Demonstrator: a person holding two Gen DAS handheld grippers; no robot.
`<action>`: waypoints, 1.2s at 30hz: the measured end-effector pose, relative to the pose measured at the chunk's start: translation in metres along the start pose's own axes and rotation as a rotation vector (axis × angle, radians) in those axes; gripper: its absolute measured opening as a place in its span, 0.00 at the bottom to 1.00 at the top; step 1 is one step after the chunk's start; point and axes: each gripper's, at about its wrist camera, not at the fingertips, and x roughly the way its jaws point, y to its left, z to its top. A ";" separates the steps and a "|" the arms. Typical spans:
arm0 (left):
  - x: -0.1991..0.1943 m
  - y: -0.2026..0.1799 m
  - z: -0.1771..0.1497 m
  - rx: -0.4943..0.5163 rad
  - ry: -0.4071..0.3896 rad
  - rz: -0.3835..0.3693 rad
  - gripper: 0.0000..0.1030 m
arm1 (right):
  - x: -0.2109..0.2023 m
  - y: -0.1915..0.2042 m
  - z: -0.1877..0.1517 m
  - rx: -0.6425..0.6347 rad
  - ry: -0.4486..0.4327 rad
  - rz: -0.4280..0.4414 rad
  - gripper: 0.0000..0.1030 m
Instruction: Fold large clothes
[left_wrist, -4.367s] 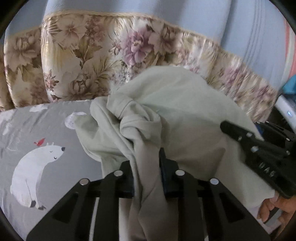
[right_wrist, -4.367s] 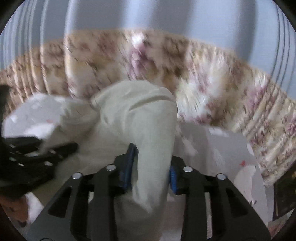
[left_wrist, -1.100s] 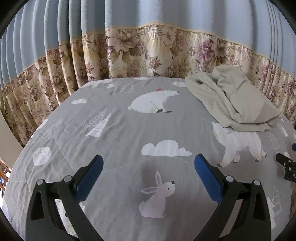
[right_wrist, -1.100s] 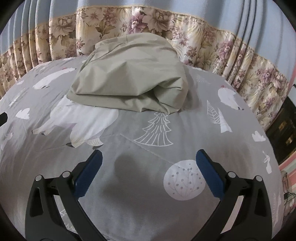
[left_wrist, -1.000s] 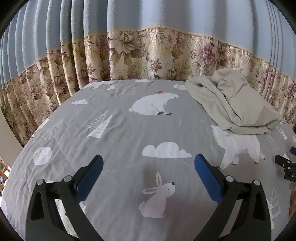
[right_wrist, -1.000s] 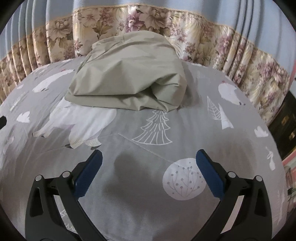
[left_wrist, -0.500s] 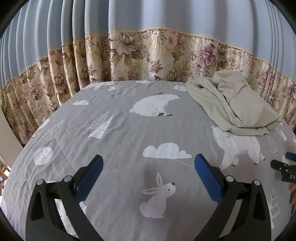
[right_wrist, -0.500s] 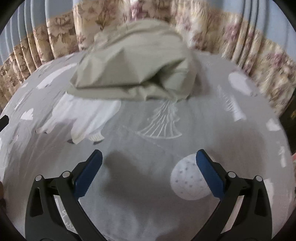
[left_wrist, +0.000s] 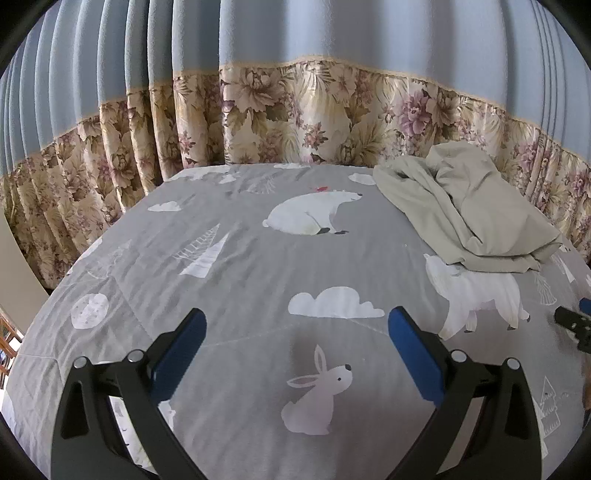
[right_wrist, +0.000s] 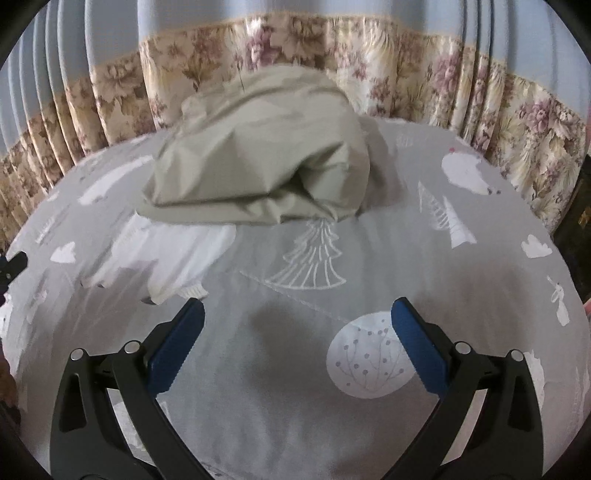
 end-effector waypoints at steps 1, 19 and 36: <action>-0.001 0.001 0.000 -0.002 -0.005 0.003 0.96 | -0.006 0.000 0.000 -0.004 -0.033 -0.006 0.97; -0.007 0.002 0.000 -0.015 -0.034 0.010 0.96 | -0.030 0.013 -0.003 -0.052 -0.164 -0.064 0.97; -0.008 -0.001 0.001 -0.016 -0.039 0.004 0.96 | -0.029 0.012 -0.004 -0.047 -0.165 -0.062 0.97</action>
